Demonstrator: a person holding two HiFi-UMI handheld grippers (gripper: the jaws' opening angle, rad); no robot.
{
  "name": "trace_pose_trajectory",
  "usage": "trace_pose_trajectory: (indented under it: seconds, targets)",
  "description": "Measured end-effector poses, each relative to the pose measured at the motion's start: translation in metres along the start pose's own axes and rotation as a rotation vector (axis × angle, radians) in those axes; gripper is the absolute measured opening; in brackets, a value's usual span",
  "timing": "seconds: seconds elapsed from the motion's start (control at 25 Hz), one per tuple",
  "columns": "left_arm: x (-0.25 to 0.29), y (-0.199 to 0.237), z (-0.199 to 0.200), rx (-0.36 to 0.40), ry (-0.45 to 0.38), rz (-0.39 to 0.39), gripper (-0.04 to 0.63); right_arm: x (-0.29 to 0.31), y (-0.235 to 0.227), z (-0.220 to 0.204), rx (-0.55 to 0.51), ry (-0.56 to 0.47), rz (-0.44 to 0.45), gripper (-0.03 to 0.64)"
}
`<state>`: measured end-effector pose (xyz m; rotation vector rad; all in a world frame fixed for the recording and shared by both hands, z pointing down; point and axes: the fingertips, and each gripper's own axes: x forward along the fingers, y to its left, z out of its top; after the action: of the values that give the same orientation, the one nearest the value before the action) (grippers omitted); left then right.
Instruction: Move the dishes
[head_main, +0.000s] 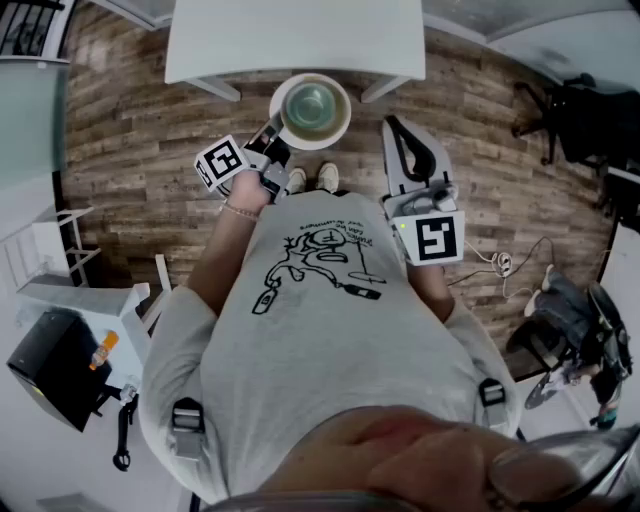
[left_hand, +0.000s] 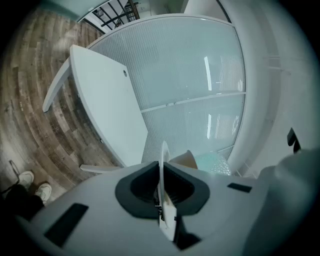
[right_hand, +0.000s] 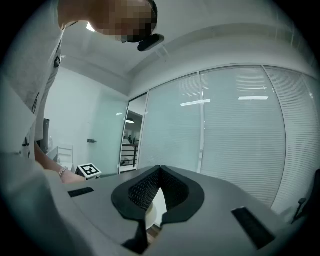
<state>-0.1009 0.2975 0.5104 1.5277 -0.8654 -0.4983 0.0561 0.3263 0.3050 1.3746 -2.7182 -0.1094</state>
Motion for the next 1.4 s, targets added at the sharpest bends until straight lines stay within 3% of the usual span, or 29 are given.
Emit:
trace_pose_trajectory:
  seconds: [0.48,1.04,1.4]
  targets:
    - [0.010,-0.023,-0.012,-0.005,0.013,-0.028,0.018,-0.009,-0.014,-0.004,0.051,0.005,0.009,0.035]
    - [0.048,-0.035,-0.028,-0.002,0.005,-0.021,0.018,-0.019,-0.068,-0.008,0.072,-0.010,0.011,0.037]
    - [0.065,-0.037,-0.017,0.007,0.005,-0.012,0.018,-0.004,-0.083,-0.018,0.095,0.015,0.030,0.037]
